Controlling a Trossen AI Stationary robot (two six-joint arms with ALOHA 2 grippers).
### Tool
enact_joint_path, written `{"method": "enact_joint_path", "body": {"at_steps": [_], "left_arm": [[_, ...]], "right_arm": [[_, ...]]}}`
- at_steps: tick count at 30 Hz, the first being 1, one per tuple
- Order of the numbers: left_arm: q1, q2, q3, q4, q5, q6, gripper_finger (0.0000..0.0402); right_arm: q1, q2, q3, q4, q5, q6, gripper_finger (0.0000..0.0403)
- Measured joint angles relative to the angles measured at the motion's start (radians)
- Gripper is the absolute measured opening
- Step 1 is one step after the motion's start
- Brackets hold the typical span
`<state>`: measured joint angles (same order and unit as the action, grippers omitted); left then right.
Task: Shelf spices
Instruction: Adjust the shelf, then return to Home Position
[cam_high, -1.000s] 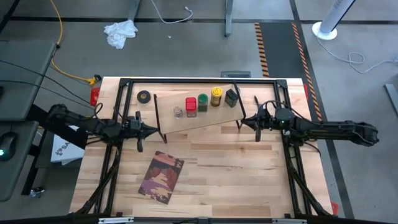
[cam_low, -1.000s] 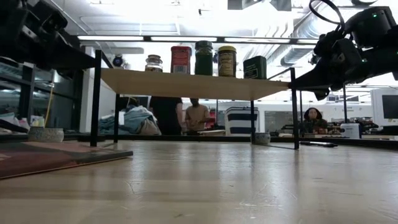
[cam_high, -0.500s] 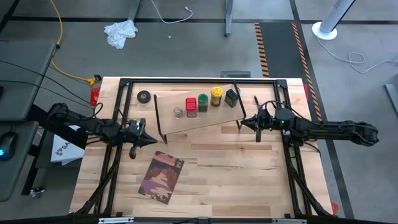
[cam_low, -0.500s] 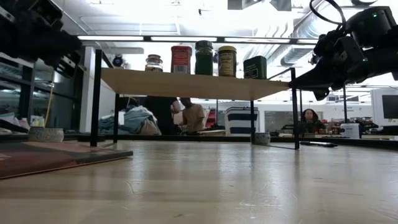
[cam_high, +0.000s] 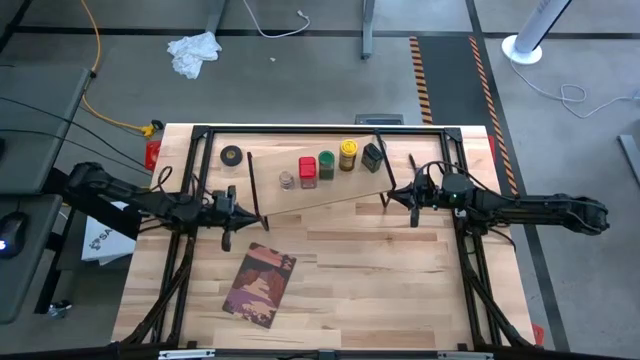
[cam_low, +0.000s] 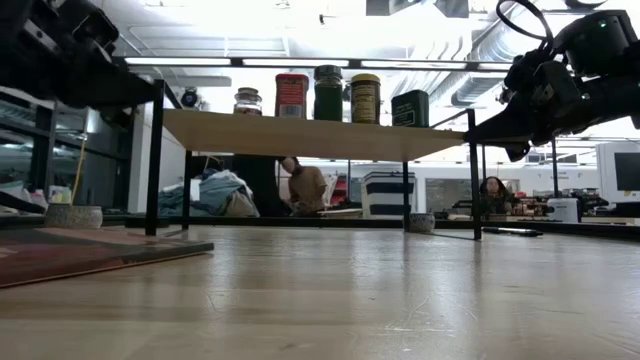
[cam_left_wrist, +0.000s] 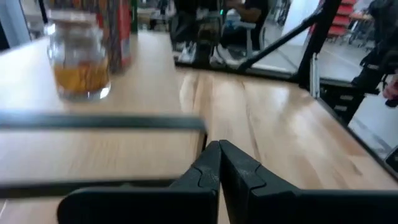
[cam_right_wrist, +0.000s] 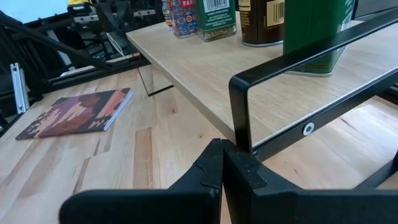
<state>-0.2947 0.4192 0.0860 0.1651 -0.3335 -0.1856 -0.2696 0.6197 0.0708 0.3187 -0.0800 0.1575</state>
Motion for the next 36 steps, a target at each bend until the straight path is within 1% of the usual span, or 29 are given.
{"method": "enact_joint_path", "body": {"at_steps": [2,4,12,14,18,20,22,23,25,29,31,34,36], "left_arm": [[0.000,0.020,0.000,0.039,-0.024,0.020,0.0000],[0.000,0.035,0.000,0.051,-0.079,0.025,0.0000],[0.000,0.050,0.000,0.012,-0.245,0.124,0.0000],[0.000,0.045,0.000,-0.014,-0.267,0.144,0.0000],[-0.001,0.032,0.001,-0.094,-0.319,0.152,0.0000],[0.000,0.023,0.001,-0.132,-0.352,0.167,0.0000],[0.000,0.009,0.001,-0.150,-0.356,0.171,0.0000],[0.000,0.000,0.001,-0.152,-0.349,0.163,0.0000],[0.000,-0.018,0.001,-0.145,-0.283,0.140,0.0000],[0.000,-0.056,0.001,-0.140,-0.066,0.098,0.0000],[0.000,-0.072,0.001,-0.132,0.012,0.085,0.0000],[0.000,-0.089,-0.001,-0.083,0.073,0.101,0.0000],[0.000,-0.100,-0.026,-0.007,0.093,0.124,0.0000]], "right_arm": [[0.000,0.000,0.000,0.000,0.007,0.000,0.0000],[0.000,0.000,0.000,0.000,0.020,0.002,0.0000],[0.008,0.000,0.000,0.008,0.021,0.051,0.0000],[0.016,0.000,0.000,0.008,0.004,0.052,0.0000],[0.029,0.000,0.000,0.008,-0.068,0.056,0.0000],[0.037,0.000,0.000,0.008,-0.088,0.071,0.0000],[0.043,0.000,0.000,0.008,-0.097,0.069,0.0000],[0.044,0.000,0.000,0.008,-0.097,0.061,0.0000],[0.044,0.000,0.000,0.009,-0.098,0.035,0.0000],[0.043,0.000,0.000,0.033,-0.101,-0.053,0.0000],[0.040,0.000,-0.001,0.029,-0.108,-0.091,0.0000],[0.028,0.000,-0.011,0.042,-0.135,-0.122,0.0000],[0.019,0.000,-0.042,0.083,-0.160,-0.114,0.0000]]}}
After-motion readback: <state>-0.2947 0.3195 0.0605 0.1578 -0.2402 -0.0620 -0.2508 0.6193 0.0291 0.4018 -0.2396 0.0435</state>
